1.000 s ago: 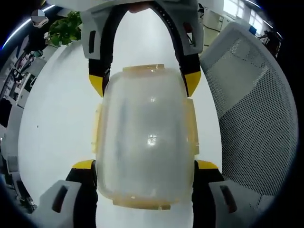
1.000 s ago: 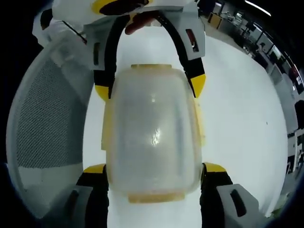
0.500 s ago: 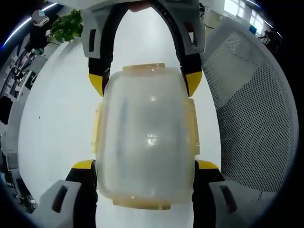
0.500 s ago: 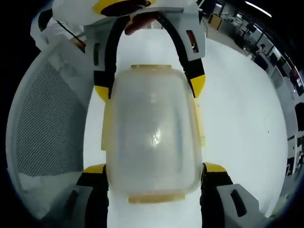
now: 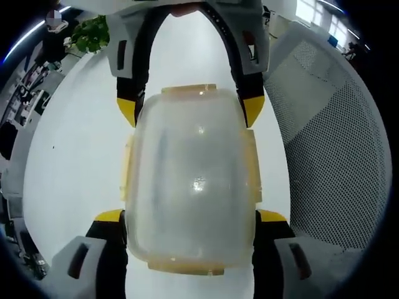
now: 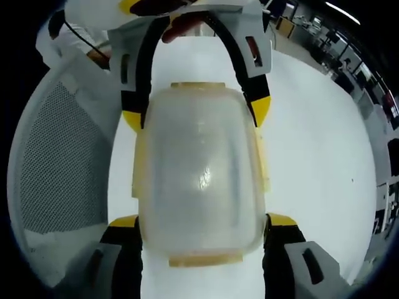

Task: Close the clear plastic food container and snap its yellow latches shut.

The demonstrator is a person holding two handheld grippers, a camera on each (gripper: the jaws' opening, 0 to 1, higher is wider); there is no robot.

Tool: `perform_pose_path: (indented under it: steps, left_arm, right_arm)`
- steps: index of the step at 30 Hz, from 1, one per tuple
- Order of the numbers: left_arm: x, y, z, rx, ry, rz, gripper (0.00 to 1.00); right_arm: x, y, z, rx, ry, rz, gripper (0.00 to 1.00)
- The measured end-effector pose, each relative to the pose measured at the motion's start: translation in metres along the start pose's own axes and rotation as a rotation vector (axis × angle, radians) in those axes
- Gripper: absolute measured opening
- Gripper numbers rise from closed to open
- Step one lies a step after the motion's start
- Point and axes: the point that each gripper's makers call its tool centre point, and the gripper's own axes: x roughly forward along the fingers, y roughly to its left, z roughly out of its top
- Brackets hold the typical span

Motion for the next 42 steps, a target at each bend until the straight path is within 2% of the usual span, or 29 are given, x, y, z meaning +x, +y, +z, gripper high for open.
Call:
perform_pose_path:
  steps: [9,30,42]
  left_arm:
    - [0.0,0.003,-0.001,0.003,0.01,0.001,0.83]
    - [0.004,0.041,-0.007,0.018,0.03,0.0,0.83]
    - [0.007,0.058,-0.005,0.02,0.024,0.002,0.83]
  right_arm:
    - [0.0,-0.003,0.001,0.006,-0.013,0.002,0.79]
    - [0.004,-0.04,0.006,0.023,-0.018,-0.003,0.8]
    - [0.004,-0.056,0.004,0.026,-0.016,-0.002,0.8]
